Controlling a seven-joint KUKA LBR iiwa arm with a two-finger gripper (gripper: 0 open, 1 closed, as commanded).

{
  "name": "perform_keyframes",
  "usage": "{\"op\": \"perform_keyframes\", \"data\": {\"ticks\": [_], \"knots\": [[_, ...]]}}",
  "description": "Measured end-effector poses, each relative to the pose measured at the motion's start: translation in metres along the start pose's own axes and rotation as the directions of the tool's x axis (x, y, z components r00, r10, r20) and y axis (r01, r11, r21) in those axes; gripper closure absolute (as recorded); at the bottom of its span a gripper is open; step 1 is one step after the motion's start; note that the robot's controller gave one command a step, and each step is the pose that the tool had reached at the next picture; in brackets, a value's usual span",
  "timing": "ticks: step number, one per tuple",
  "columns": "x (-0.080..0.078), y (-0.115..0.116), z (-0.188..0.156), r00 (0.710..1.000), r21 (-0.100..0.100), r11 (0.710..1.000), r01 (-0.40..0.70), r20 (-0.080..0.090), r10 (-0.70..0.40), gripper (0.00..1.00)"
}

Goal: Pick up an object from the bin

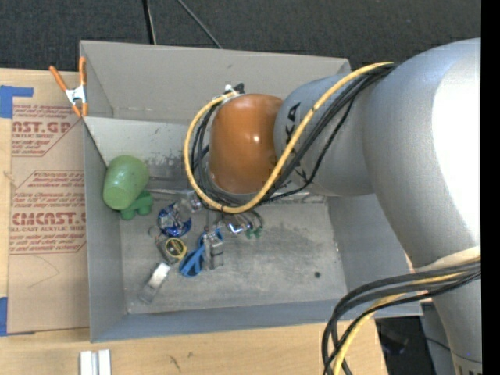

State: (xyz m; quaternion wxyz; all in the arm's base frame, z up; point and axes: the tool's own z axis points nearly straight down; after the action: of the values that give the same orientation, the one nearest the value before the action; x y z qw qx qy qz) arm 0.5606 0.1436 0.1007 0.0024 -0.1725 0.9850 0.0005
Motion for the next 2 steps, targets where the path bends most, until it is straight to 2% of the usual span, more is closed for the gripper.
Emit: {"op": "perform_keyframes", "data": {"ticks": [1,2], "knots": [[-0.012,0.032,0.001,0.980,-0.001,0.980,0.198,-0.002,-0.198,0.00],[-0.009,-0.004,0.031,0.931,-0.001,0.931,0.366,-0.002,-0.366,0.00]]}}
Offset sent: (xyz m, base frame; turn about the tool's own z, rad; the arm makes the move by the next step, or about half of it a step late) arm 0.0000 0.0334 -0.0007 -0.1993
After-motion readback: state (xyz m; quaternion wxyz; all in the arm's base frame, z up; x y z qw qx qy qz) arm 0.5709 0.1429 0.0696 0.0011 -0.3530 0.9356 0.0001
